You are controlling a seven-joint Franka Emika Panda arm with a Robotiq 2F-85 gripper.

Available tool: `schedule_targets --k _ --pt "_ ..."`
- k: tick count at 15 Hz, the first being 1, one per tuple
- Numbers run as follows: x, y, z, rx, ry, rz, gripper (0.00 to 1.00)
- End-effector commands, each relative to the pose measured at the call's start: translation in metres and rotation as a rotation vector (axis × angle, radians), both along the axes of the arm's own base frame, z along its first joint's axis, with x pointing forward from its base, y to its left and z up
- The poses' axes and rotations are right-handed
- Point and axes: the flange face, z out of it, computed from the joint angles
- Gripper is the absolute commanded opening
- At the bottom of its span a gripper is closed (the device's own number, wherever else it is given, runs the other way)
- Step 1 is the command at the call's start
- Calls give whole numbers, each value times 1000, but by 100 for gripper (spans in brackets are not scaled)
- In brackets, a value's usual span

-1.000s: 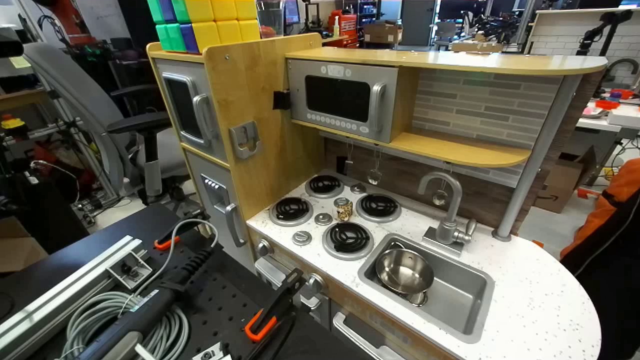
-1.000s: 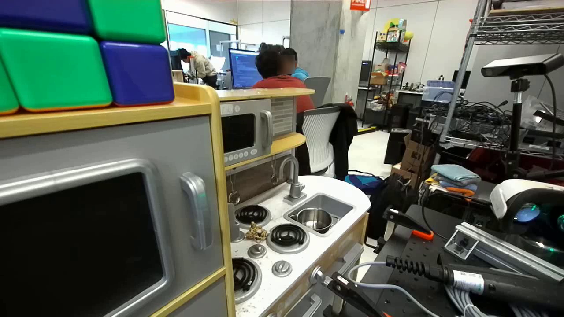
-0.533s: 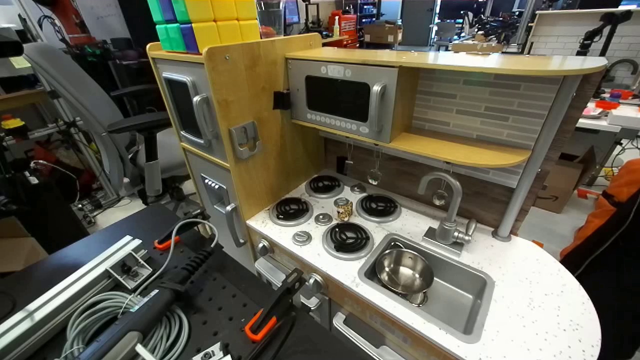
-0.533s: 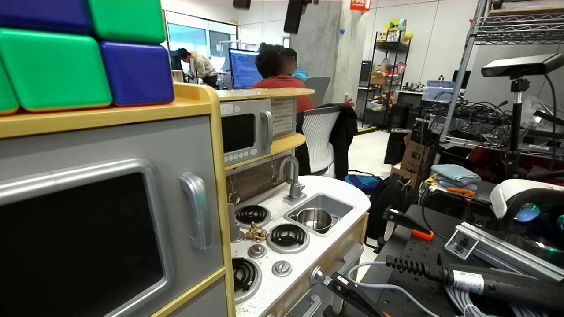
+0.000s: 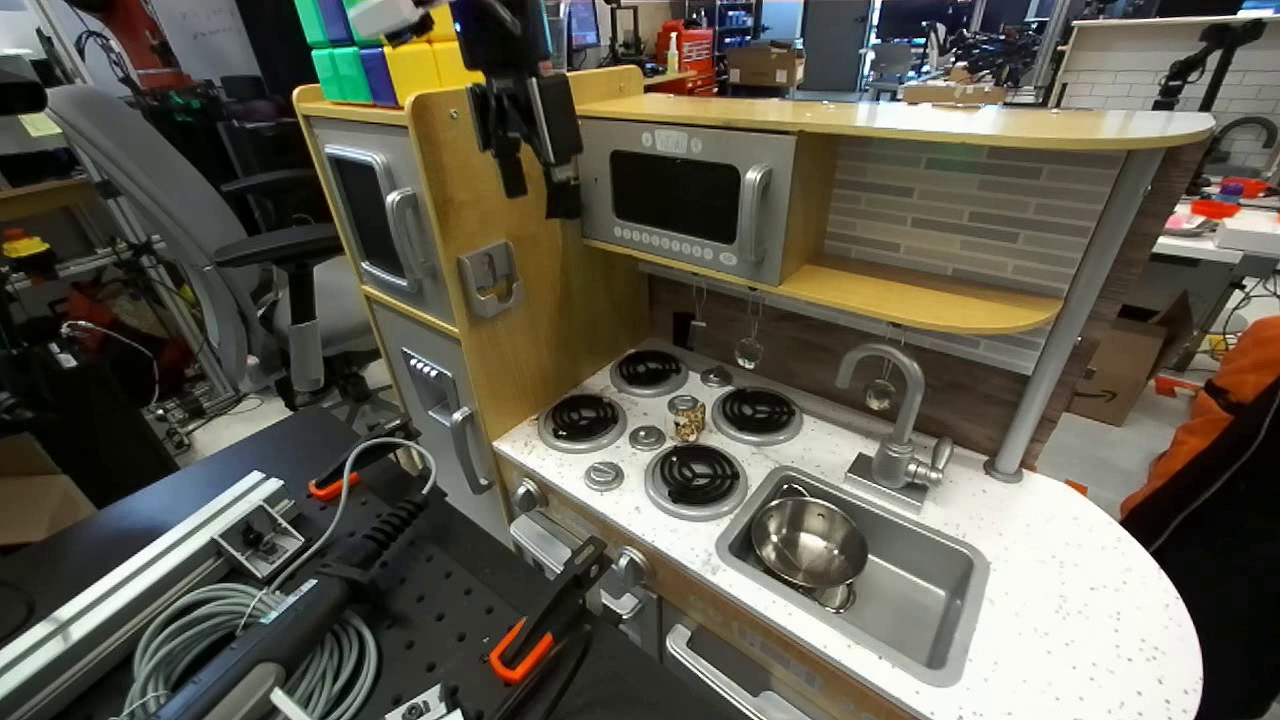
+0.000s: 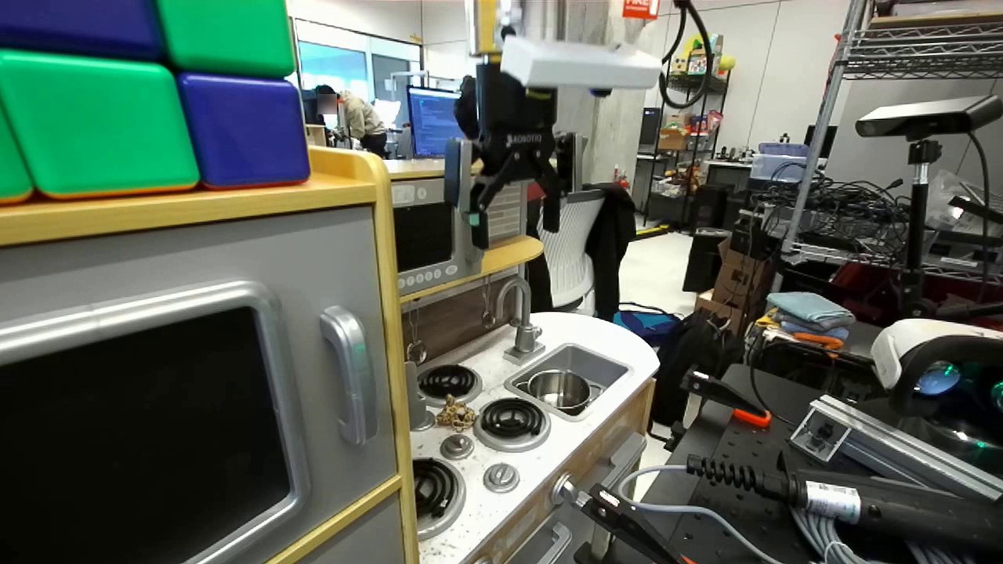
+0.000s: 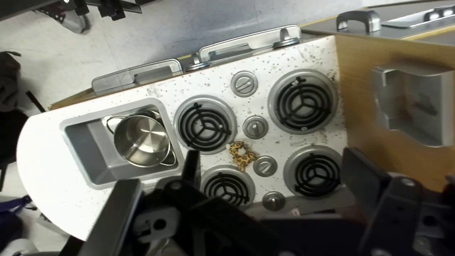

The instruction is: Remove the plush toy from the top of the stove and put it inside the pot in the sink

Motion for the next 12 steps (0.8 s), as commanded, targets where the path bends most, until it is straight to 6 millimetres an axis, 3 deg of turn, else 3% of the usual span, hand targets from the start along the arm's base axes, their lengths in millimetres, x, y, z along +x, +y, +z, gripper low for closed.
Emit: schedule_targets --k 1,5,6,7,9,12 --pt "34 -6 -49 -99 -31 -82 100" --pt "68 -25 -93 -238 -117 -122 100" --pt "73 -24 -96 -234 -117 -121 100" --pt "55 -29 -89 -210 -78 -118 100" --pt "65 -29 -100 -220 -80 -120 100" --pt "70 -25 -99 -219 -89 -116 100"
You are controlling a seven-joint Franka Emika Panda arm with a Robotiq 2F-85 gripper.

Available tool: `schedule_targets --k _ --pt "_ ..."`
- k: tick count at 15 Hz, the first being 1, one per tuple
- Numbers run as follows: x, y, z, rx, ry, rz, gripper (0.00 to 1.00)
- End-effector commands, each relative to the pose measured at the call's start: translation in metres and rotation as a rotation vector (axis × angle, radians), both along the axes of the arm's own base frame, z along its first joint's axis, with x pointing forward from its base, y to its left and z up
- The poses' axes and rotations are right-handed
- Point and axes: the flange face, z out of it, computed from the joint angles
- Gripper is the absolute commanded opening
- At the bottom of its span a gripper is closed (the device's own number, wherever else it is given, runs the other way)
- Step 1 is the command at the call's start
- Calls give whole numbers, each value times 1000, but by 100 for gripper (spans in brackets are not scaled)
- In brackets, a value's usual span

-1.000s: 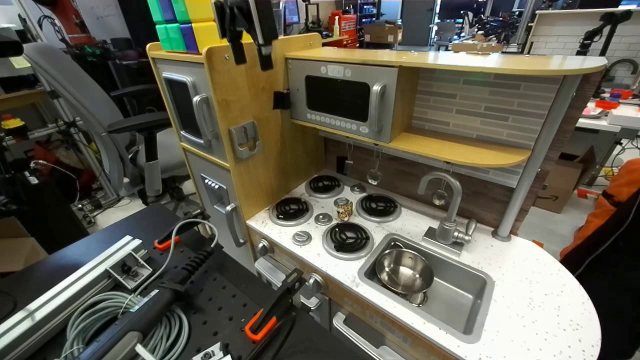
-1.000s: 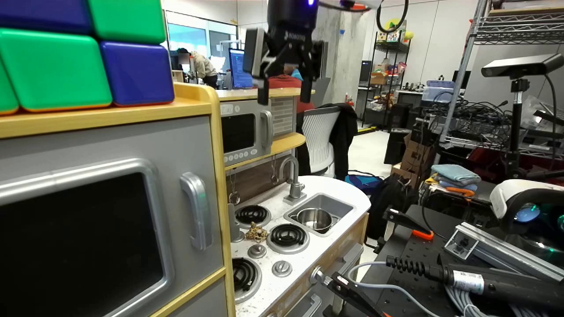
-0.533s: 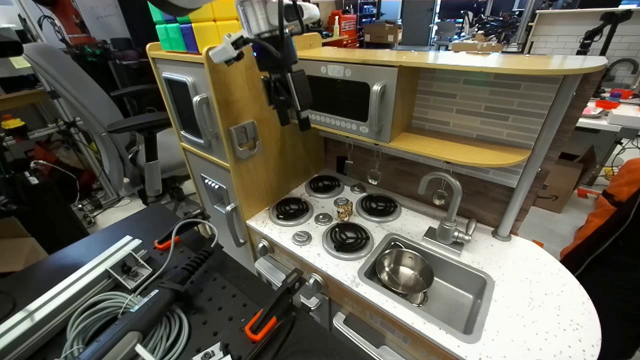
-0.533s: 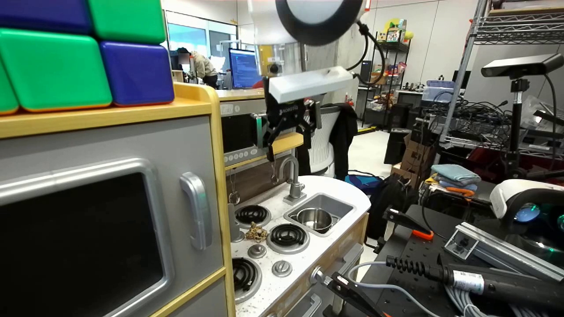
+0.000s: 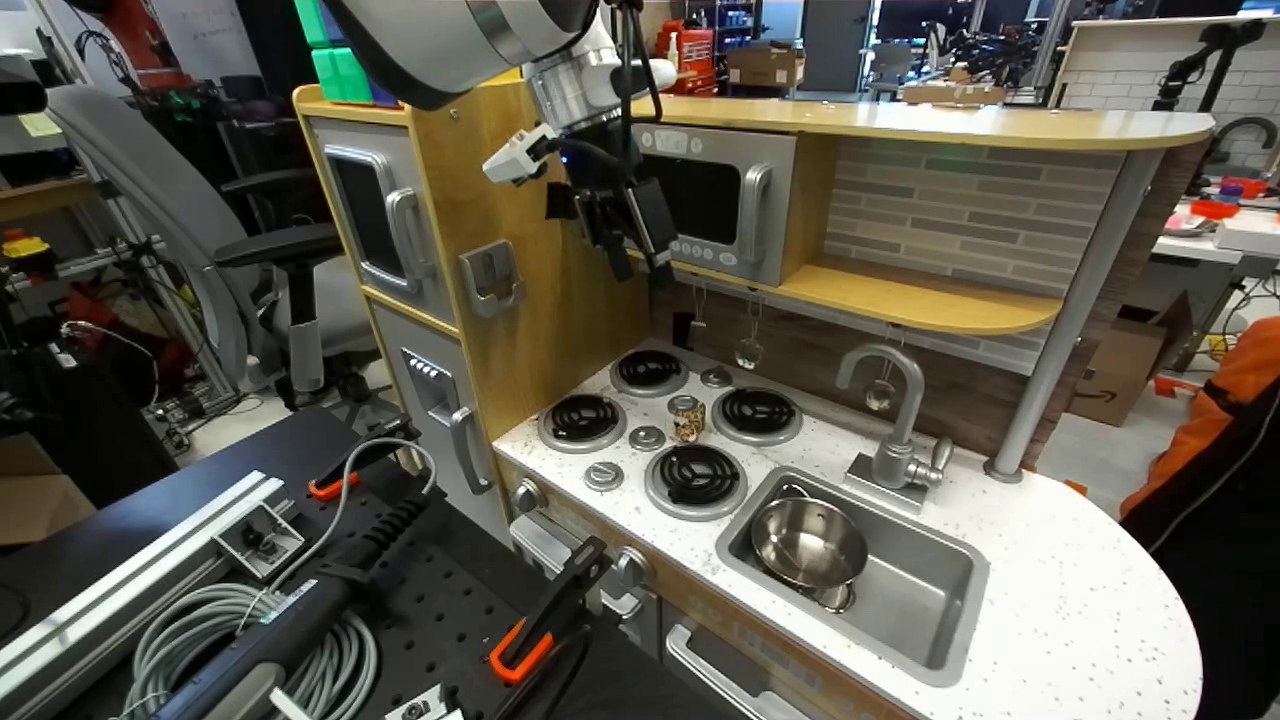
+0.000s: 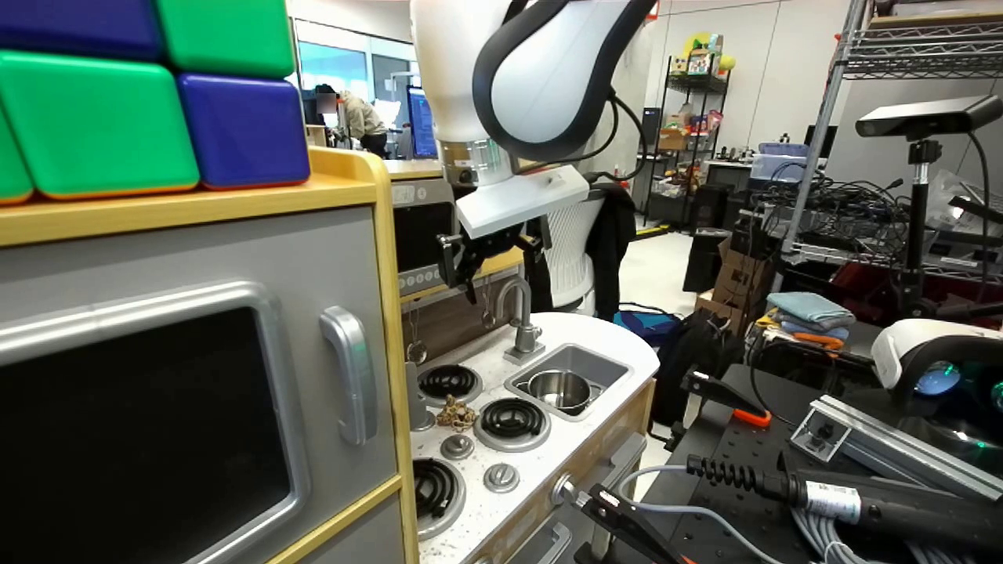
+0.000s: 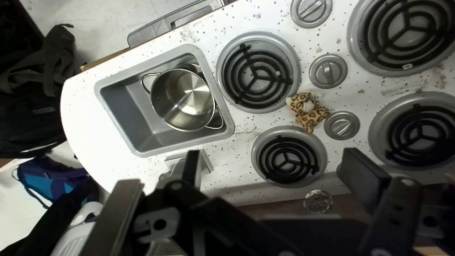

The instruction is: Remove the plush toy from the top of the stove and put it inside the pot in the sink

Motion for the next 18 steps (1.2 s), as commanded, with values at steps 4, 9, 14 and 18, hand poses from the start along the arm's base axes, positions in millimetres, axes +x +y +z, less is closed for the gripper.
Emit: schedule_targets --k 4,9,14,18 --pt "13 3 -16 61 -6 -42 100" --pt "27 7 -82 132 -136 -26 100" --pt "32 -1 -159 26 -178 73 100" --pt "39 2 -203 -45 -209 137 100"
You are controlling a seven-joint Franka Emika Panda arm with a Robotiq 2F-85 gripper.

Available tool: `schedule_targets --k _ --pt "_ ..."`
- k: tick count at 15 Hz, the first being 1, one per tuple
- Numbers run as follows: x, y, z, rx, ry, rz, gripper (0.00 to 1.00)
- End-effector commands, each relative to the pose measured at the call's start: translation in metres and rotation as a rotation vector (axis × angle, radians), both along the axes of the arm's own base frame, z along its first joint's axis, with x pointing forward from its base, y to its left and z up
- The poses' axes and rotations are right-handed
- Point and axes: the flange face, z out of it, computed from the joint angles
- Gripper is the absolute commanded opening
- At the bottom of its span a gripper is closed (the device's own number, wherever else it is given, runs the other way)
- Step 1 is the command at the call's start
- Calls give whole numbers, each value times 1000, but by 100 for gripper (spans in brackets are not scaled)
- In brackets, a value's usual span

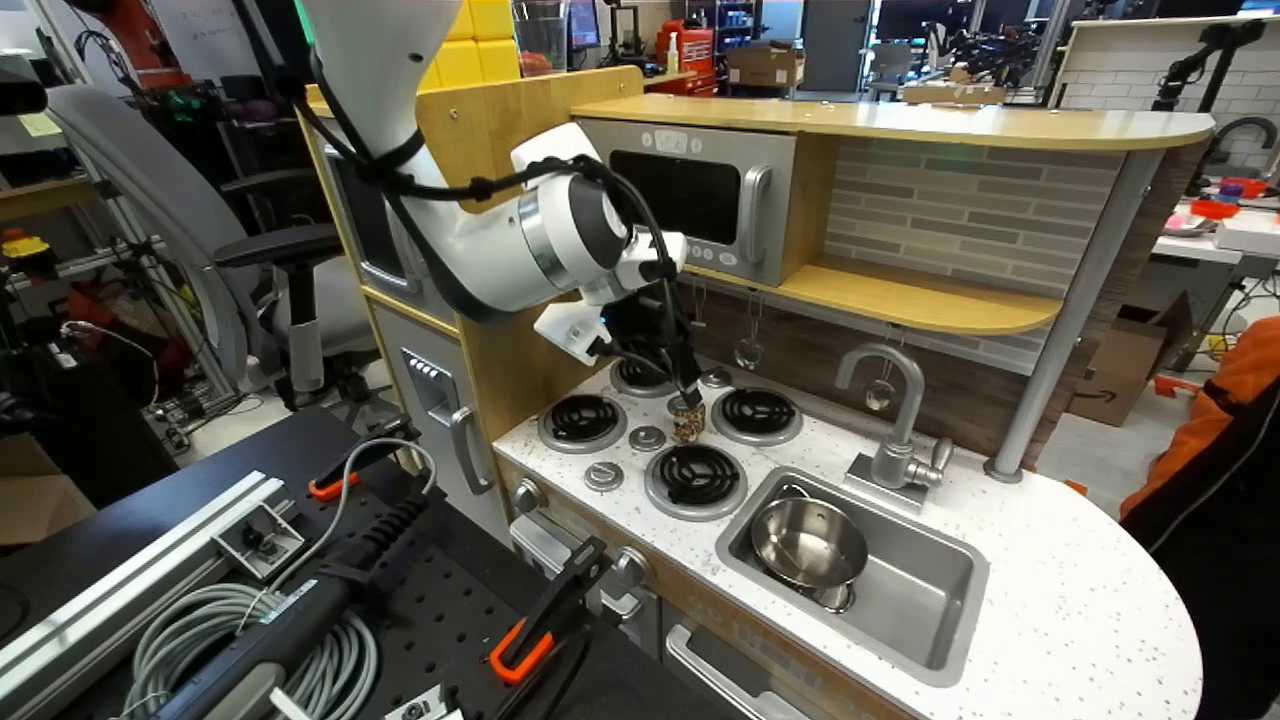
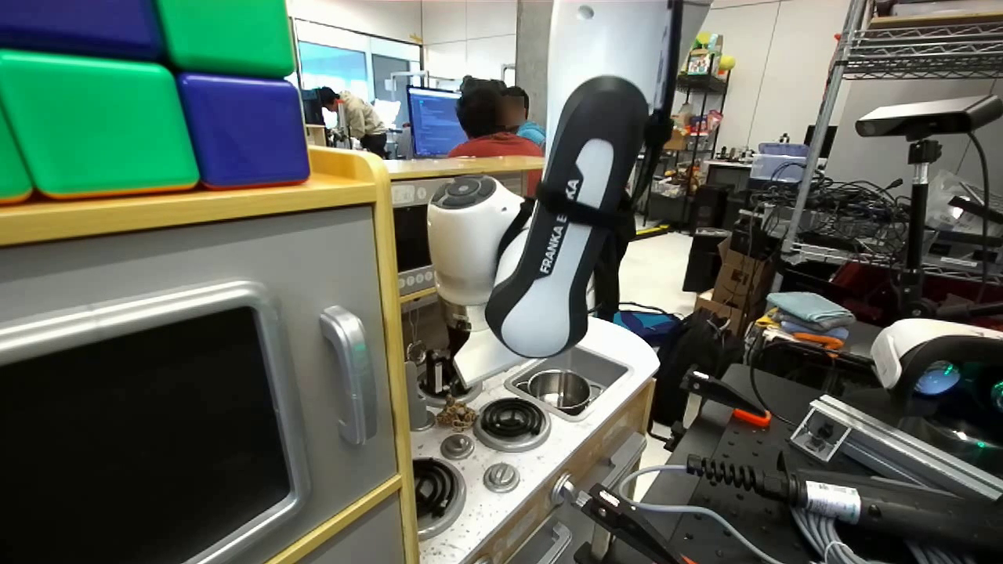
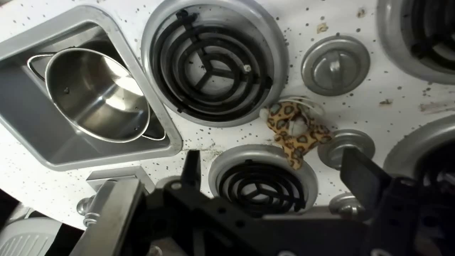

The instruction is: Remove the plush toy from the top of the stove and put it inside the pot in the sink

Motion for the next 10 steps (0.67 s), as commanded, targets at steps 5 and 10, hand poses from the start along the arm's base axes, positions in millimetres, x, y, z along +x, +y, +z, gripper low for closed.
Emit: schedule_targets --k 5,10 --pt "33 18 -53 -46 -114 28 100" --pt "41 16 -70 -24 -109 -5 100"
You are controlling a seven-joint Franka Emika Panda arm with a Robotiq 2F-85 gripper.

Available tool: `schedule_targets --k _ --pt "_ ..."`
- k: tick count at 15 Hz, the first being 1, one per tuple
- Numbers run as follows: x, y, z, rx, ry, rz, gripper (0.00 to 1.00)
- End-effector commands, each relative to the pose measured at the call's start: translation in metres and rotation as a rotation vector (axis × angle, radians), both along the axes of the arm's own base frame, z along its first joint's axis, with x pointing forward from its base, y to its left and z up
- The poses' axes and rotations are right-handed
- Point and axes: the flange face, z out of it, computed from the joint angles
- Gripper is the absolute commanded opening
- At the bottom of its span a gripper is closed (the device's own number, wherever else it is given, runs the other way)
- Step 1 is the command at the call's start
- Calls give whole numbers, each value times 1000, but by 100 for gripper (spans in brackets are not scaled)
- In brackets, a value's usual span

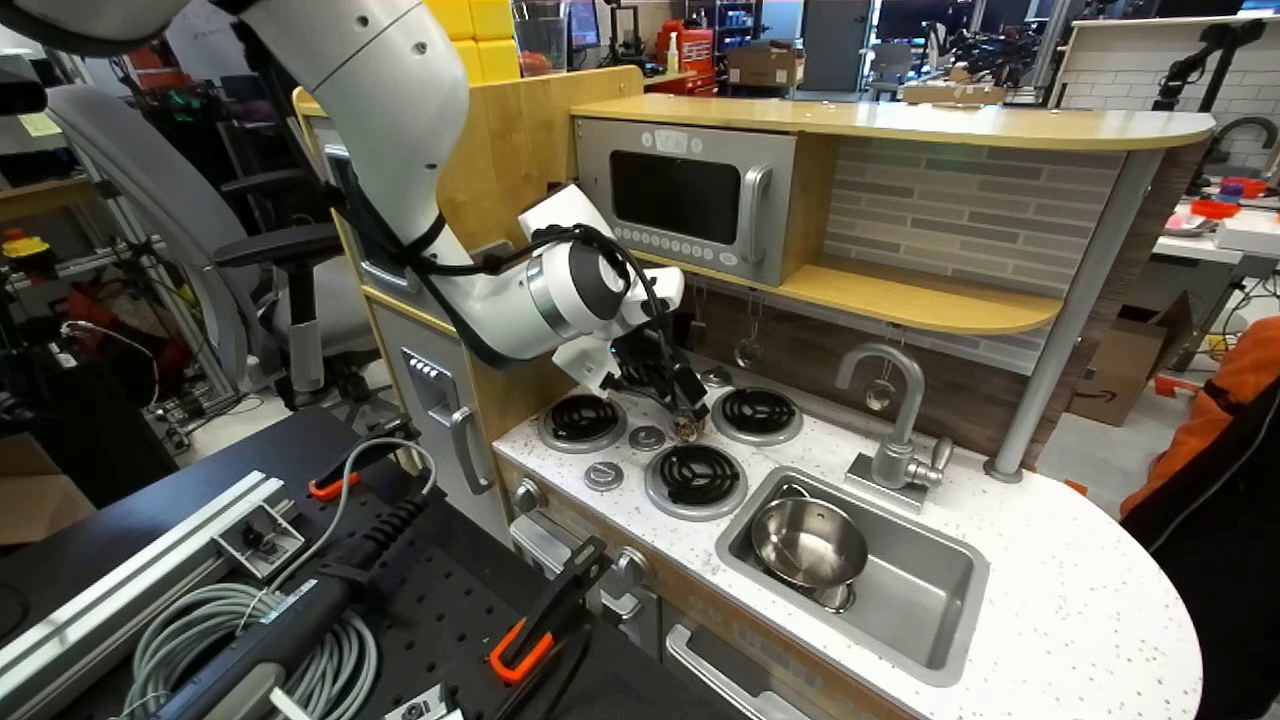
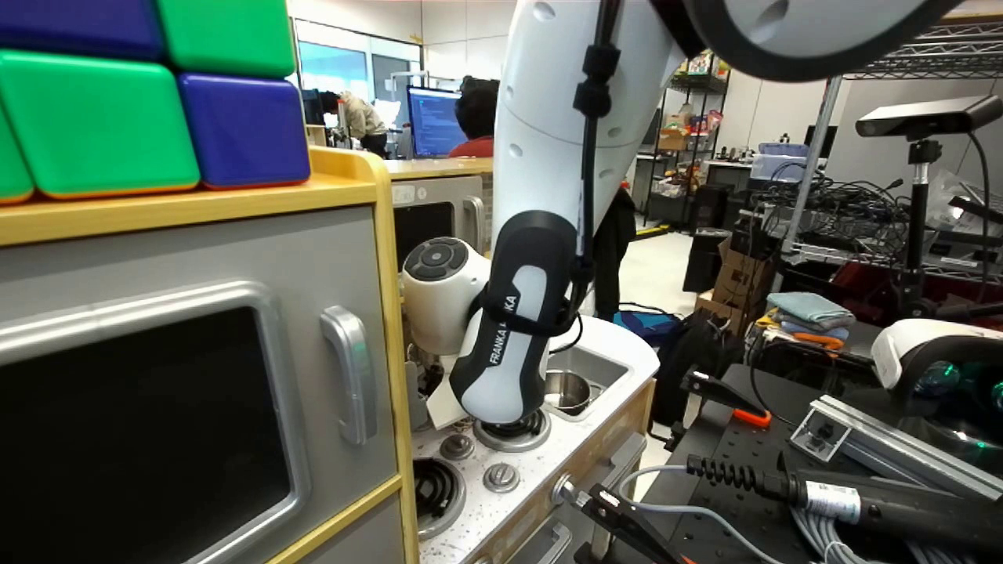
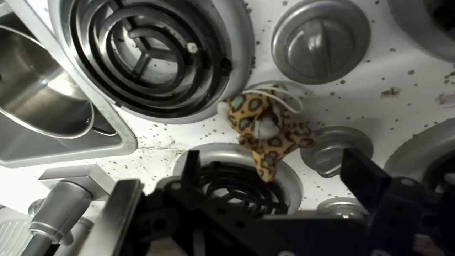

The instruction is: Remove the plush toy from the top of the stove and put it inside the pot in the sink

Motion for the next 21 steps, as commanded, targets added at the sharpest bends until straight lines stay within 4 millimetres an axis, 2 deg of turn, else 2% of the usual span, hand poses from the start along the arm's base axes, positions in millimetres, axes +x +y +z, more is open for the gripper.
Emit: schedule_targets --k 1,6,8,12,13,16,17,20,21 --pt "10 -6 -12 8 -11 -4 100" --pt "12 -15 -16 55 30 -52 100" --pt "14 -18 -14 77 36 -62 74" --pt "21 -22 -11 133 43 -88 42" --pt "21 -22 -11 142 44 -91 37" --pt "20 -25 -1 183 58 -85 28" --pt "20 -26 8 205 61 -79 29" --pt "16 -32 36 265 92 -71 40" --pt "12 -37 47 280 127 -76 37"
